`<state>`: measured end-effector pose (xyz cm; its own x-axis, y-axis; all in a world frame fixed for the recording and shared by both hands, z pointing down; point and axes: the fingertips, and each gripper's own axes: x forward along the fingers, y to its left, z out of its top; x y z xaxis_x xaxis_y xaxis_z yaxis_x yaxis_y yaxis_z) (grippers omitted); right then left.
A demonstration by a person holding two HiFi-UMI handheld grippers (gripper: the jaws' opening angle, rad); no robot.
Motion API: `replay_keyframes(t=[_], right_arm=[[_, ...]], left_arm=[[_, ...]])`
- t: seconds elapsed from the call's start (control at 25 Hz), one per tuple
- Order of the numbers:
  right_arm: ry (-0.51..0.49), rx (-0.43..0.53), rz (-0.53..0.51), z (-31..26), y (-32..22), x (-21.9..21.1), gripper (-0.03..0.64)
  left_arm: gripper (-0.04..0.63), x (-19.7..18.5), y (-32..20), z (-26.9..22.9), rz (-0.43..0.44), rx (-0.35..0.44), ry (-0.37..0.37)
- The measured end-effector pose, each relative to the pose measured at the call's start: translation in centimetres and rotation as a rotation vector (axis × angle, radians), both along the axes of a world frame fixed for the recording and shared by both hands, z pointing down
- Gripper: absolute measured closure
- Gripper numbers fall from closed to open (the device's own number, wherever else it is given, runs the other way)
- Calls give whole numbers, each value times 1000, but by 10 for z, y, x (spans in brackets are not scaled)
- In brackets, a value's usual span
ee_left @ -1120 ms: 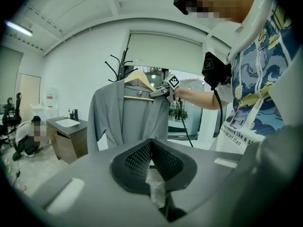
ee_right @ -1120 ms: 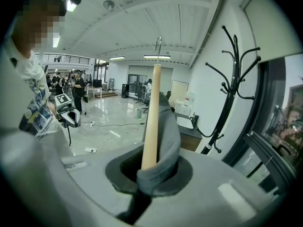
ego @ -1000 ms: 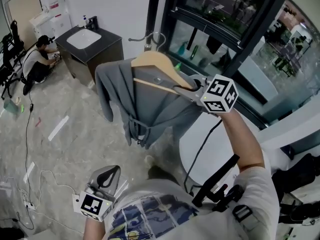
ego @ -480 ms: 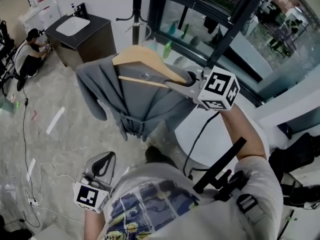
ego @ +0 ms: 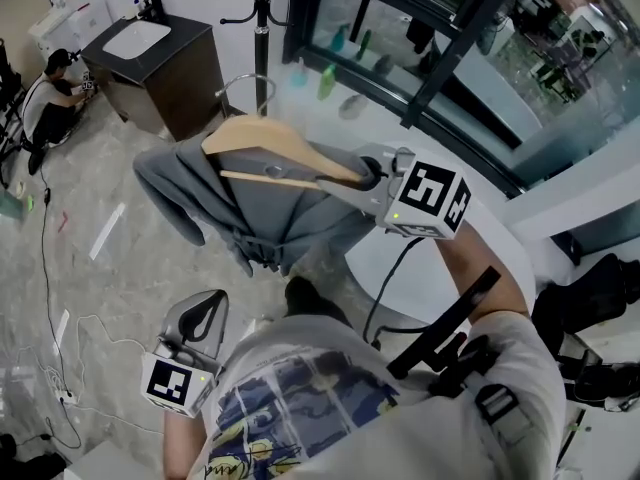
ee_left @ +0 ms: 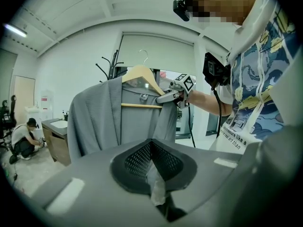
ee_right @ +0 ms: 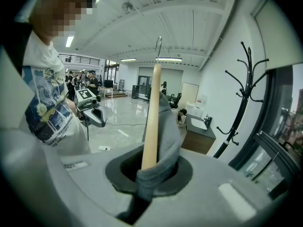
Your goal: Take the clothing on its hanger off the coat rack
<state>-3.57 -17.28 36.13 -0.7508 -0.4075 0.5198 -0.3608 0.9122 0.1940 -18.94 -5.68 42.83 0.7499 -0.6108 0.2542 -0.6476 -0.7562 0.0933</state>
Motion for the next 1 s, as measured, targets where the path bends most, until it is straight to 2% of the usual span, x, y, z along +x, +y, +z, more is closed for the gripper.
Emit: replay_keyframes(t=[0.56,1.0], right_arm=[[-19,-11,-26,16,38,-11,612],[-13,-21,-36,17,43,-15,612]], left_arm=[[592,10,11,2,51,24,-13],[592,16,6,-3,56,8,-11]])
